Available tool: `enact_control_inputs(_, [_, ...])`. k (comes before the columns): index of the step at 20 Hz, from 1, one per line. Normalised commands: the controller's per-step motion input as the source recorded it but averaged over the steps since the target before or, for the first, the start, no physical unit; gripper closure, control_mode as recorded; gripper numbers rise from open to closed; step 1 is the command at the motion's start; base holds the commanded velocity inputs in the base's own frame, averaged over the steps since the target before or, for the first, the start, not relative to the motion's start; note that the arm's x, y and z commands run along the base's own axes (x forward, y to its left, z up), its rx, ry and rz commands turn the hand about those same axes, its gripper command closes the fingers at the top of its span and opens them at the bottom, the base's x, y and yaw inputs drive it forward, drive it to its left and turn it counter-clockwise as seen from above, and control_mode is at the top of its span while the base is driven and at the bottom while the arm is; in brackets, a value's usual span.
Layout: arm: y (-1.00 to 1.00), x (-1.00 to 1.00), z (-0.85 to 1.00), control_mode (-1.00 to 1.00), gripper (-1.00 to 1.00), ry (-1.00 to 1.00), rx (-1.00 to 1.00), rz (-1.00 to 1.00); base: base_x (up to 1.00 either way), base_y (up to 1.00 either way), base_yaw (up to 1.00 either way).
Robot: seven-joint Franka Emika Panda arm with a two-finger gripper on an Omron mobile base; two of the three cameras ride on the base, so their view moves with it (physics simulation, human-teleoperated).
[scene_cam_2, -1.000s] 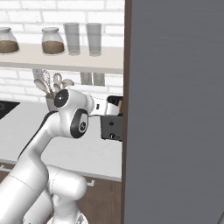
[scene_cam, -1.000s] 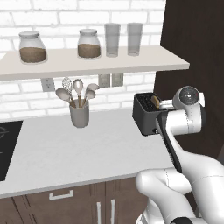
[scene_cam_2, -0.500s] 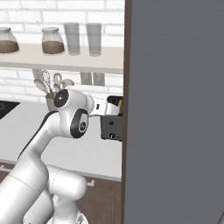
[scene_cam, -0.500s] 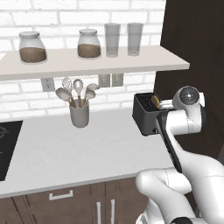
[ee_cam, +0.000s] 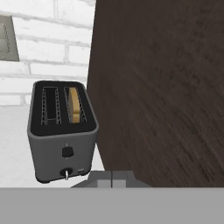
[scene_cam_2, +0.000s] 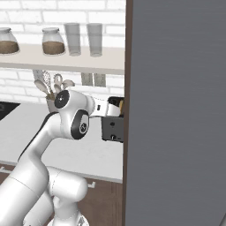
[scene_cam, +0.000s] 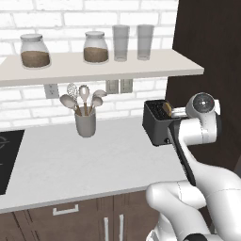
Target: Start the toaster. Once the lever pops up, take the bread to the plate on the dining counter.
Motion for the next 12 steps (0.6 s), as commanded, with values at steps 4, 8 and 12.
enact_control_inputs(4, [0.0,0.0,0.0,-1.0,1.0,0.0,0.0,0.0,0.0,0.0,0.0])
enact_control_inputs(8, [0.0,0.0,0.0,-1.0,1.0,0.0,0.0,0.0,0.0,0.0,0.0])
enact_control_inputs(12, [0.0,0.0,0.0,-1.0,1.0,0.0,0.0,0.0,0.0,0.0,0.0])
